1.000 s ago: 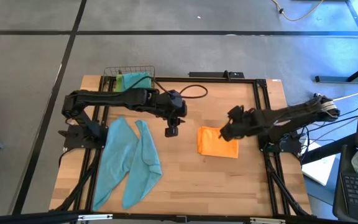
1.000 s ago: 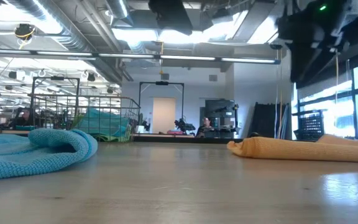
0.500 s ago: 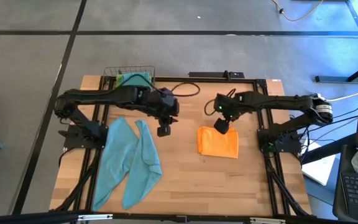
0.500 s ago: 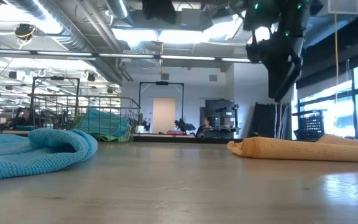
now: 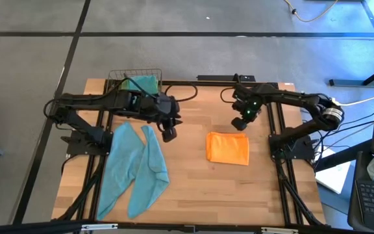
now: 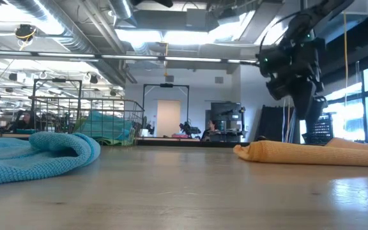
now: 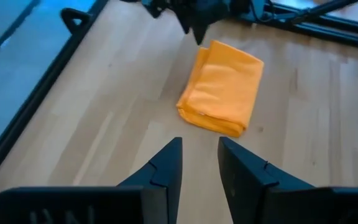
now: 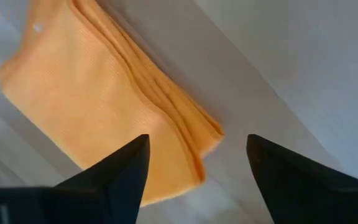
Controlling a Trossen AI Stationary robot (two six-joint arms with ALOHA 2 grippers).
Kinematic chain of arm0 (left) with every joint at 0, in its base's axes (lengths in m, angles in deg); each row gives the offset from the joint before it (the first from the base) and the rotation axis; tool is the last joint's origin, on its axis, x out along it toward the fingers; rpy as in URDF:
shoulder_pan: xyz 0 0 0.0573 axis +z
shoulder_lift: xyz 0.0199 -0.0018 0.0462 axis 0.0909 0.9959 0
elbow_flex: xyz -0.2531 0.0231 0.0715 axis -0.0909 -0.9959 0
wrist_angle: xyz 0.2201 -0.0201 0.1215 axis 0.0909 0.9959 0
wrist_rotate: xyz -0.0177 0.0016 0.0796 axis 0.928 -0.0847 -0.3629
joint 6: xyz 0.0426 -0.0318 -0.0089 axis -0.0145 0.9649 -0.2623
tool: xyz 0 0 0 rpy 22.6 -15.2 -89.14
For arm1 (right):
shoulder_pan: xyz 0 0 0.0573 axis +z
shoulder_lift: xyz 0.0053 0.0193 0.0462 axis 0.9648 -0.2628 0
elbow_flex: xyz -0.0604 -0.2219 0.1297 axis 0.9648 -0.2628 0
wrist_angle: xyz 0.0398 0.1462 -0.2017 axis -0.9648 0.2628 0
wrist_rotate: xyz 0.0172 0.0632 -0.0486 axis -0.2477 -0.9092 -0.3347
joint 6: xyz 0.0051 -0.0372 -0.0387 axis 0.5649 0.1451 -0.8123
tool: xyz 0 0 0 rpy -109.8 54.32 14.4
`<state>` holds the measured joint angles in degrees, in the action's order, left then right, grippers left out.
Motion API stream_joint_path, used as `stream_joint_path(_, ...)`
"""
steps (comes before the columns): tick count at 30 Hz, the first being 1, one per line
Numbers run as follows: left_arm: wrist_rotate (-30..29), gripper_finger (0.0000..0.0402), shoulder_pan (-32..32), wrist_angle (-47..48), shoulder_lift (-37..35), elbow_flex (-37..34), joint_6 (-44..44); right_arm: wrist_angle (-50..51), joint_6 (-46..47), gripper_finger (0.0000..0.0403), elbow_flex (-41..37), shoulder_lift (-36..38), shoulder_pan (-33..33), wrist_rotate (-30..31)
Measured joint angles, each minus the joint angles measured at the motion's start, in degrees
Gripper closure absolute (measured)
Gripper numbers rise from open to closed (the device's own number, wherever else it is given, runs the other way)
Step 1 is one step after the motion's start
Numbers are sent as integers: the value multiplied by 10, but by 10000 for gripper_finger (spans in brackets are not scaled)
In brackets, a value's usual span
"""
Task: Fold microfiber towels
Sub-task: Put the folded orange microfiber cloth into the wire basket
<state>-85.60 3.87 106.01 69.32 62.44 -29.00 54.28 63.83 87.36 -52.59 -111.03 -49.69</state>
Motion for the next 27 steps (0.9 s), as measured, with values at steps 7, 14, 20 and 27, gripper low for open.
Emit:
stream_joint_path(7,-27,307,-12,0,0,0,43,-11,-65,119,-62,0,-14,-40)
stream_joint_path(14,-45,307,-22,-1,0,0,76,-81,-38,119,-117,0,-18,-69)
stream_joint_path(20,-51,307,-30,-5,0,0,101,-131,-1,119,-134,-2,-18,-75)
stream_joint_path(27,-55,308,-38,-5,0,0,118,-138,44,119,-143,-42,-18,-76)
